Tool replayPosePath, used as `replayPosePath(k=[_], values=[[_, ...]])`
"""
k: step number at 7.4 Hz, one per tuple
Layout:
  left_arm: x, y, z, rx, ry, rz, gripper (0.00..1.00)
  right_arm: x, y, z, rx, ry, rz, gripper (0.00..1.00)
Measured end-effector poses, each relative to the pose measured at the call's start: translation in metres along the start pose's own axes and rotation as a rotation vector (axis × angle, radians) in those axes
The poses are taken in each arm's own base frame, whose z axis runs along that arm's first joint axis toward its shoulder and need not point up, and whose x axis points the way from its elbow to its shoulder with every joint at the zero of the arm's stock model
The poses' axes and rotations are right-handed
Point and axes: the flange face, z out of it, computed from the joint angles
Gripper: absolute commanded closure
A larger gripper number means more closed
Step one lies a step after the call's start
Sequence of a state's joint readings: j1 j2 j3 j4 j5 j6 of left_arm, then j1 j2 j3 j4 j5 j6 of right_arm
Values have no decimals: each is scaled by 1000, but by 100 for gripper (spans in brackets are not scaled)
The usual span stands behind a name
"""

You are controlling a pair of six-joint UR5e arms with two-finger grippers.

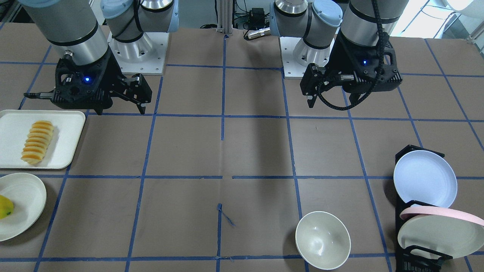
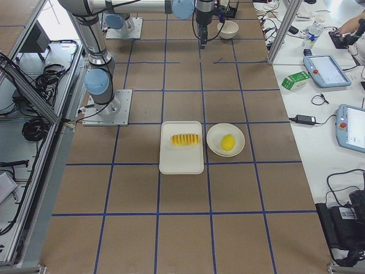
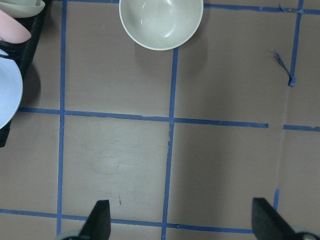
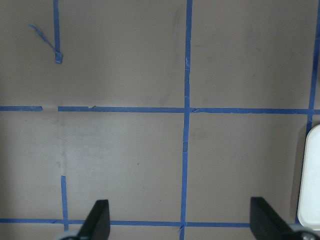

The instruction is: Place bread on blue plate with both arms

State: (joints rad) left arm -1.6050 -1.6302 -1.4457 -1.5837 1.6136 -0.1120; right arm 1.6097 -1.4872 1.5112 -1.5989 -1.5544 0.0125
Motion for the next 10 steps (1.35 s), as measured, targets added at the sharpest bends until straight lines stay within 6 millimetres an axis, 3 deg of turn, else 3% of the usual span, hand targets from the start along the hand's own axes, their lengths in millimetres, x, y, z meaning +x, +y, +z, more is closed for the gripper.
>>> replayPosePath(k=[4,7,8,9,10], values=[[-5,0,-3,0,-2,-9,0,1,1,0,-2,-3,6,0],[-29,-7,-1,-3,-4,-57,0,3,1,1,-5,1,5,0],[-44,-11,-2,-2,-6,-85,0,3,1,1,-5,0,5,0],[-73,-17,-1,-3,-9,-140,0,3,1,1,-5,0,6,0],[-123,-29,5,-12,-12,-234,0,3,1,1,-5,-1,9,0]])
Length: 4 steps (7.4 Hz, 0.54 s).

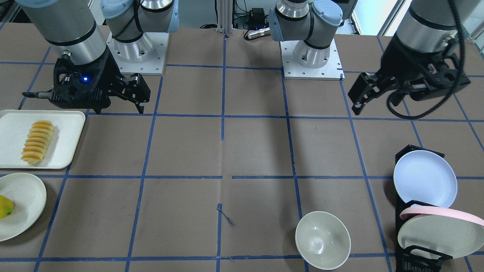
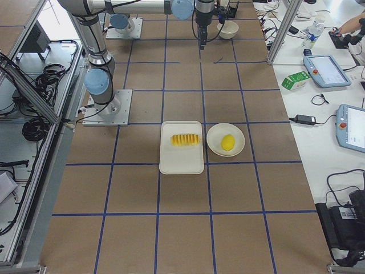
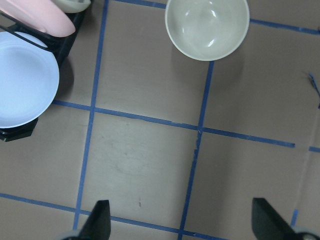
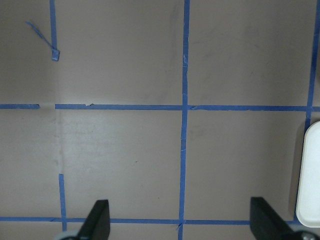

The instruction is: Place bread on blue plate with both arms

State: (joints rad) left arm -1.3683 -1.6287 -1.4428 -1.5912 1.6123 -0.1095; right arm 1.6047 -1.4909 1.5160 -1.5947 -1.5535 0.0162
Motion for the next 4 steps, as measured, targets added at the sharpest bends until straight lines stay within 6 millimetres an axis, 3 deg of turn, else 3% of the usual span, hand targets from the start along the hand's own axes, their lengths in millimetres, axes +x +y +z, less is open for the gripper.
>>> replayPosePath(k=[2,4], values=[[-104,-42,30,-41,-5,-192,0,0,-1,1,-1,0,0,0],[-190,-76,83,-99,-9,-283,0,0,-1,2,-2,0,-1,0]])
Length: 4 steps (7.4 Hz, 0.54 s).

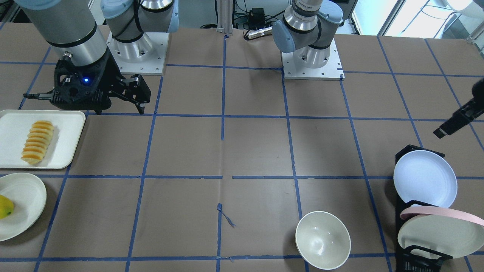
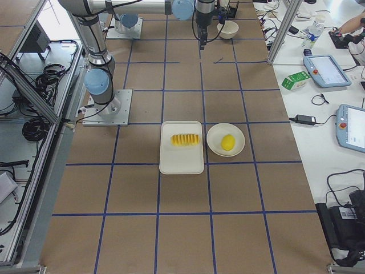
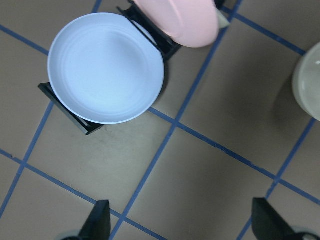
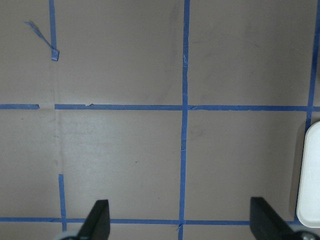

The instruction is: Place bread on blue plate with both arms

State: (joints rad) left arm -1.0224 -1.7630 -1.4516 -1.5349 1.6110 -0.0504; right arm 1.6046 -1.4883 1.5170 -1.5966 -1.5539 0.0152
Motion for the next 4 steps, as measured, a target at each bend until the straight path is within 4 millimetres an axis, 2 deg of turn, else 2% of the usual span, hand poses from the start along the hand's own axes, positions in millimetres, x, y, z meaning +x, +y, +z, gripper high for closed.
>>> replayPosePath(k=[2,4], values=[[-63,-62,70,-27,5,-44,0,0,0,0,1,-2,2,0],[-97,-97,132,-56,13,-67,0,0,0,-1,2,-2,1,0]])
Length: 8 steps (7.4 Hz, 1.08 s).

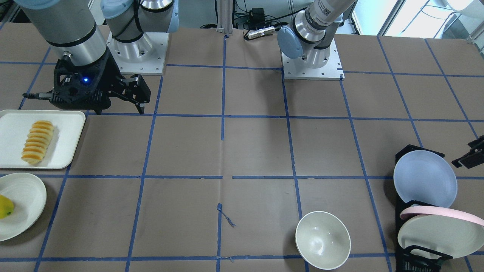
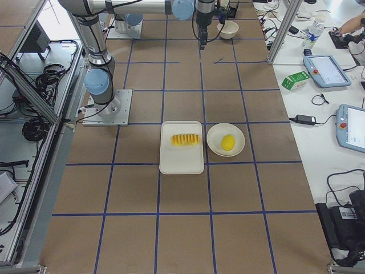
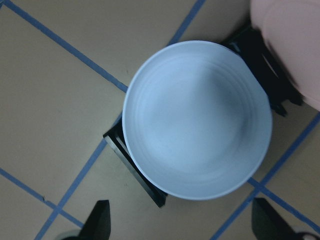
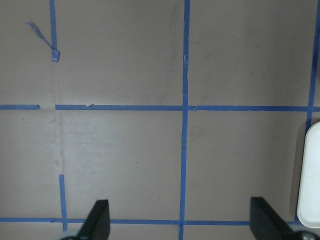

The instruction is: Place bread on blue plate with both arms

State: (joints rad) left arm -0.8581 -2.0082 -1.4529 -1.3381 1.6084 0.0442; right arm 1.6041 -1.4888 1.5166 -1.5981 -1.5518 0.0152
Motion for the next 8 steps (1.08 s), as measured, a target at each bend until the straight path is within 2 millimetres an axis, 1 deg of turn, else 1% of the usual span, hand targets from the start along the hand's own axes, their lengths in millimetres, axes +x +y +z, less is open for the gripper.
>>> replayPosePath(k=[1,2,3,4,5,7,8], values=[[-10,-13,20,2,3,-9,0,0,0,0,0,-2,1,0],[-15,-24,36,15,3,-10,0,0,0,1,-2,-2,0,0],[-17,-32,49,29,3,-9,11,0,-1,2,-1,-2,-2,0],[-19,-36,58,30,3,-8,21,0,-1,3,0,-1,0,0],[-20,-36,65,23,2,-6,23,-1,-2,3,2,-3,1,0],[-23,-35,74,7,3,-2,62,-1,-2,4,0,-2,1,0],[-23,-35,76,2,5,-2,79,0,-1,4,-6,1,0,0]])
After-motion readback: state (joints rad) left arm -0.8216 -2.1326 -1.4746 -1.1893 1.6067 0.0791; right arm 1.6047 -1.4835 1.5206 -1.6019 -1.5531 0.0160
